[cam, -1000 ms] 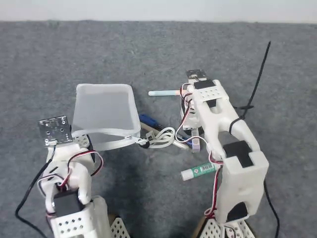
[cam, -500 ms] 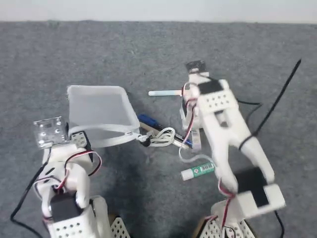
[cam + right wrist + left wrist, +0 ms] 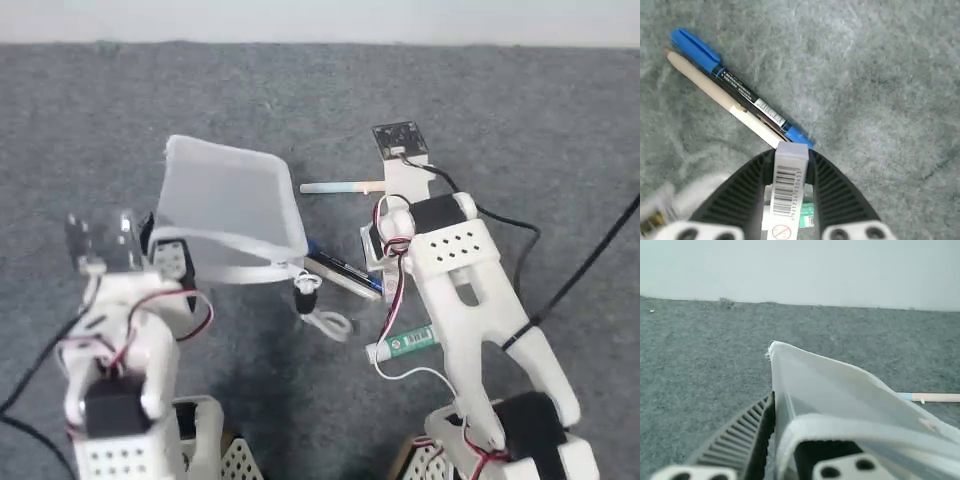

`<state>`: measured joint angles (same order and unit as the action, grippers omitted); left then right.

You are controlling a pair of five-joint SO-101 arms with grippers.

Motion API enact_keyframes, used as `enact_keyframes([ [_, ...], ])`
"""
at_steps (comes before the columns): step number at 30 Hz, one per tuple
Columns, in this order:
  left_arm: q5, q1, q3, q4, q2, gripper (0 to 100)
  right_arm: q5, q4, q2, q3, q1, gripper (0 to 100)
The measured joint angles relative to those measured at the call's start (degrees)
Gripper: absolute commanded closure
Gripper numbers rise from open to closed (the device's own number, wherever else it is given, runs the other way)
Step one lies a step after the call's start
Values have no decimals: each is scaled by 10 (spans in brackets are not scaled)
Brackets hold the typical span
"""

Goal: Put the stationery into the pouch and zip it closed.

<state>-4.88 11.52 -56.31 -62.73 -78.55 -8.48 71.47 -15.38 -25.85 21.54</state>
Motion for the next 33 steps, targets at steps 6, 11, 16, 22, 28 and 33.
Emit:
enact_keyframes([
  [6,1,-2,149,-26,174,990,-4,-1,-30,-2,-5,992],
  [11,1,-4,302,-118,293,990,-4,-1,-70,-2,-18,992],
  [16,1,-4,418,-211,386,990,-4,-1,-121,-20,-19,992],
  [22,1,-5,440,-258,437,989,-4,-1,-194,-23,-18,991],
  [28,-5,-4,440,-265,439,987,-4,-11,-289,-23,36,991],
  [33,-7,-4,440,-274,439,946,-4,-76,-374,-23,101,991],
])
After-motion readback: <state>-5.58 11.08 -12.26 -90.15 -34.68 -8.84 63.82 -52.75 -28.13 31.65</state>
